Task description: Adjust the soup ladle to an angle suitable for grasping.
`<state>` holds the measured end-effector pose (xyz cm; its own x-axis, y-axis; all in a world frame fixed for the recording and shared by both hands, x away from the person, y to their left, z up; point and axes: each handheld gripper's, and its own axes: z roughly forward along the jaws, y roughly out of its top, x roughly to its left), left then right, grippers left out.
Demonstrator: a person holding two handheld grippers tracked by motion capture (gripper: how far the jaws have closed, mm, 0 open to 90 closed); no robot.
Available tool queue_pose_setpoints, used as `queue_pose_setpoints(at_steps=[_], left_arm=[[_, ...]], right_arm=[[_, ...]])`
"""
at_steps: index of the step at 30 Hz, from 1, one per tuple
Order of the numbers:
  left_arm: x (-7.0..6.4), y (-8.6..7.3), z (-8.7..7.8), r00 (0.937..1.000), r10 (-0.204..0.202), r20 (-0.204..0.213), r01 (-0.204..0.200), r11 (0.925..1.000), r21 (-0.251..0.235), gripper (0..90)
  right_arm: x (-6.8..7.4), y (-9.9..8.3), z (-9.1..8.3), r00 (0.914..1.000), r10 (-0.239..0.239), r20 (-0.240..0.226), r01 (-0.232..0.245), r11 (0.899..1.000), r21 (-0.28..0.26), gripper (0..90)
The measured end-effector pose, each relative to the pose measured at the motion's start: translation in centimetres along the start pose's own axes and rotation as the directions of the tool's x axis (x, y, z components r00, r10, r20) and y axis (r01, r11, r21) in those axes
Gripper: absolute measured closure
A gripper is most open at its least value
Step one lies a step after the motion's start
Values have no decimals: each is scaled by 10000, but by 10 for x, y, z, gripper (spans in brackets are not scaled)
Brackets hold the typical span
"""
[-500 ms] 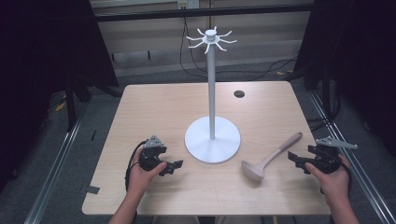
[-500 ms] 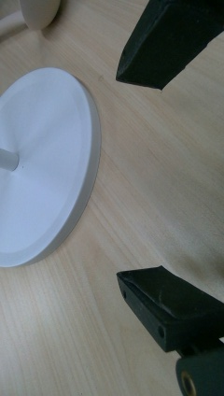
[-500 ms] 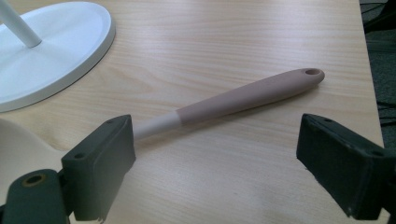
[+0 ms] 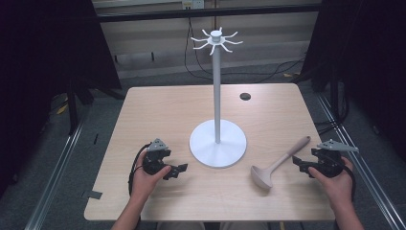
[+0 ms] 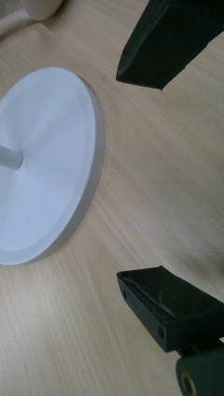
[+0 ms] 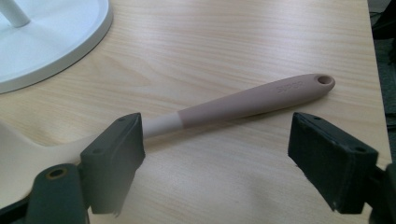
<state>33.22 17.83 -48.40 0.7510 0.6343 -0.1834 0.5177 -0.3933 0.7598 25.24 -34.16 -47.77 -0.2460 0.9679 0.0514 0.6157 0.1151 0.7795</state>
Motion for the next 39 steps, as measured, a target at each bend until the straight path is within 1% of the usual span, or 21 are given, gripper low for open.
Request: queue_pose_setpoints(at_steps=[2,3,4,7,9,10,11,12,13,14,16,17,19,20,22,25,27,30,32,37,39], left_arm=[[-1,0,0,10000,-15,31,15,10000,15,52],[-1,-1,0,10000,-6,12,6,10000,52,52],[-1,-1,1,10000,-12,30,12,10000,30,52],[-1,-1,0,10000,-16,42,16,10000,29,52],[-1,-1,0,10000,-26,-13,26,10000,15,52],[-1,-1,0,10000,-36,21,36,10000,-24,52],[-1,-1,0,10000,-53,22,53,10000,-24,52],[-1,-1,0,10000,-45,11,45,10000,-7,52],[0,-1,0,10000,-43,-3,43,10000,4,52],[0,-1,0,10000,-49,-6,49,10000,11,52],[-1,-1,0,9999,51,-100,-51,10000,78,52],[-1,-1,0,9999,77,-113,-77,9999,66,52],[-2,-1,0,9998,155,-110,-153,9998,97,52],[-3,0,0,9998,147,-114,-146,9999,69,52],[-3,-1,0,9999,144,-71,-144,9999,70,52],[-2,-1,0,9999,124,-96,-123,9999,106,52],[-2,-1,0,9999,93,-101,-92,9999,89,52],[-1,-2,-1,9999,77,-116,-76,9999,65,52],[-1,-1,-1,9999,97,-123,-96,9999,61,52],[-1,-1,-2,9998,129,-118,-128,9999,60,52],[-1,-1,-2,9998,130,-128,-129,9999,71,52]], right_arm=[[1,1,1,10000,20,26,-20,10000,6,201],[1,3,2,9998,-88,199,88,10000,-6,249],[1,3,2,9998,-88,199,88,10000,-6,249],[-1,4,6,9982,-257,535,245,9995,217,343],[-1,5,8,9966,-330,761,308,9991,297,458],[-1,7,10,9932,-547,1027,504,9978,434,618],[-1,7,10,9932,-547,1027,504,9978,434,618],[-1,8,11,9901,-672,1229,611,9967,526,662],[-3,8,13,9882,-634,1393,545,9963,672,767],[-3,8,13,9882,-634,1393,545,9963,672,767],[-6,8,16,9874,-477,1507,368,9966,739,868],[-7,8,17,9865,-373,1596,255,9968,752,900],[-10,7,21,9852,-285,1691,155,9969,777,900],[-12,7,25,9834,-331,1787,182,9962,847,900],[-12,7,27,9826,-283,1837,120,9959,893,900],[-13,6,34,9838,-267,1771,120,9964,839,900],[-13,4,39,9821,-261,1863,91,9958,914,900],[-14,3,42,9795,-219,2003,34,9957,924,900],[-15,3,44,9801,-118,1980,-69,9956,932,900],[-14,2,47,9779,-182,2081,-2,9961,881,900],[-14,2,48,9794,-90,2017,-77,9966,821,900]])
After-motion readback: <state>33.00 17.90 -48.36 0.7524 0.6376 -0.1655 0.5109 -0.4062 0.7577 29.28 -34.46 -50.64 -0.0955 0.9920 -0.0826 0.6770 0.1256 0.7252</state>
